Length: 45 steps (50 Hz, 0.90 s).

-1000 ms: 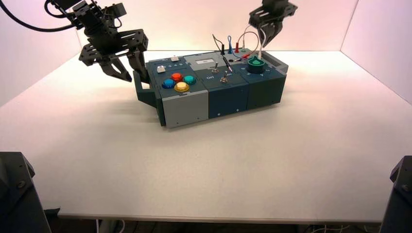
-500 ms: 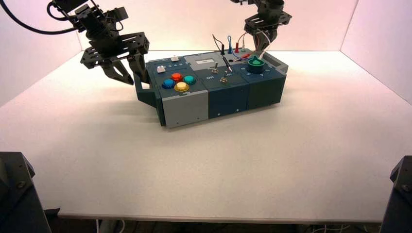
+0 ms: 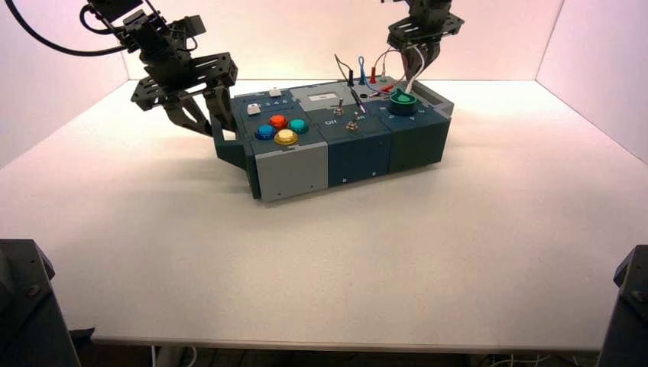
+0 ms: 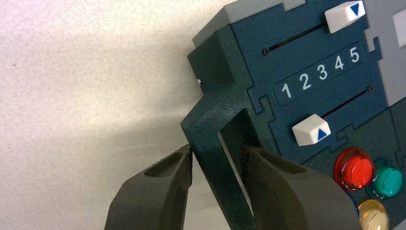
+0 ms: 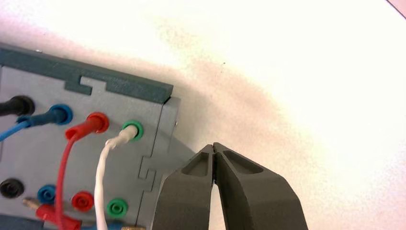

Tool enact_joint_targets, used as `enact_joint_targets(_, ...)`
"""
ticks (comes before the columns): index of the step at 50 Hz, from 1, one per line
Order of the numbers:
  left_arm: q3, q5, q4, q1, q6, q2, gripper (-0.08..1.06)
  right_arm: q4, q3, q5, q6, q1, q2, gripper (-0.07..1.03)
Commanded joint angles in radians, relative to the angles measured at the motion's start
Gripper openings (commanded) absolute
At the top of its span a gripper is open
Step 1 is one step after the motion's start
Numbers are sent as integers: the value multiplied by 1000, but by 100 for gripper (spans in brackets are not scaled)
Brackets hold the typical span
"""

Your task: Move the box closer.

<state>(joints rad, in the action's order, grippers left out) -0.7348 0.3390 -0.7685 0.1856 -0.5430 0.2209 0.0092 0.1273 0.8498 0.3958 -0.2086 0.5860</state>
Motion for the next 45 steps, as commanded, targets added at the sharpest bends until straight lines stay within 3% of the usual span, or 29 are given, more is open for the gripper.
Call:
enact_joint_targets(1, 23, 2, 3, 3, 0, -17, 53, 5, -20, 20, 14, -9, -44, -2)
enact_joint_targets(19, 28, 14, 8, 3, -2, -17, 53, 6, -67, 23, 29, -9, -44, -2)
enact_joint_targets(45, 41, 23, 15, 3, -23, 0, 53, 12, -179, 21, 26, -9, -103, -2)
